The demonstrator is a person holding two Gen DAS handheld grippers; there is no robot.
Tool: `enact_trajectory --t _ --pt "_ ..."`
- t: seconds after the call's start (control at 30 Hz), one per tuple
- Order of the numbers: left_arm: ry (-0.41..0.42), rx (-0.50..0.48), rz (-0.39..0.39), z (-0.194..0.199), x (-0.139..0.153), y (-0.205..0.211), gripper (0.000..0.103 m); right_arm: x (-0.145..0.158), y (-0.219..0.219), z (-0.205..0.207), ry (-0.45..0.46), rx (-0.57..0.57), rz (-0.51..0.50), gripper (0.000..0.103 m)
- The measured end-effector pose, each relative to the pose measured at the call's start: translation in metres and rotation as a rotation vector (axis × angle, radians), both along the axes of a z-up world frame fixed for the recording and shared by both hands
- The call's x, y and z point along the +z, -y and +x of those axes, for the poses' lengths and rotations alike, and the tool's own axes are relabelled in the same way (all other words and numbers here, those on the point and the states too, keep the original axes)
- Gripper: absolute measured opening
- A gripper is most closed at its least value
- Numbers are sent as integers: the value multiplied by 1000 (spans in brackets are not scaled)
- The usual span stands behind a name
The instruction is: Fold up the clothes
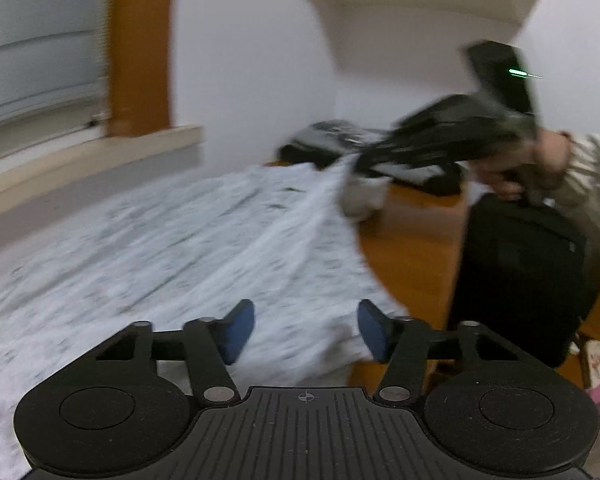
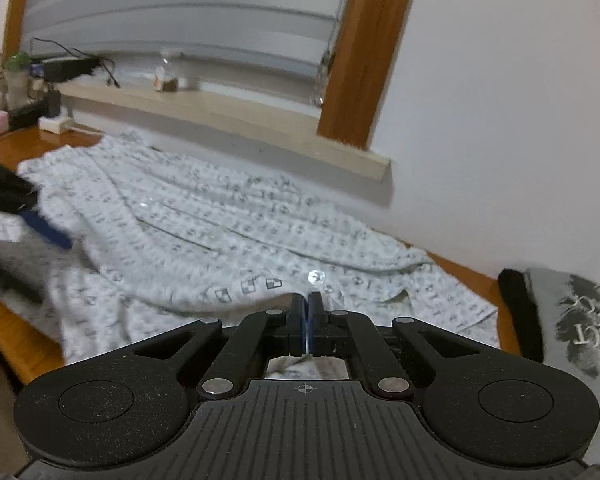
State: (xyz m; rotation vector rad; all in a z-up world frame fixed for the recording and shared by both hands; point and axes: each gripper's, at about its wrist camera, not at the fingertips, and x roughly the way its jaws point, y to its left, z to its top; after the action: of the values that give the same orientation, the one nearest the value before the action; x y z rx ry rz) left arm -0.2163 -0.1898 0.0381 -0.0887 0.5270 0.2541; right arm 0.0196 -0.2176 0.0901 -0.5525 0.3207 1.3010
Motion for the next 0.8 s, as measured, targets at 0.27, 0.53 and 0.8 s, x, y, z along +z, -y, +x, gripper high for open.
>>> enact_trajectory --t 0.27,0.53,0.8 --pt "-57 -82 1 52 -22 28 64 -26 14 17 -30 -56 -16 35" --pt "-84 -72 38 64 -33 30 50 -61 28 14 -40 -65 3 40" --pt "-52 -54 39 59 -26 23 10 -64 12 31 -26 -95 4 32"
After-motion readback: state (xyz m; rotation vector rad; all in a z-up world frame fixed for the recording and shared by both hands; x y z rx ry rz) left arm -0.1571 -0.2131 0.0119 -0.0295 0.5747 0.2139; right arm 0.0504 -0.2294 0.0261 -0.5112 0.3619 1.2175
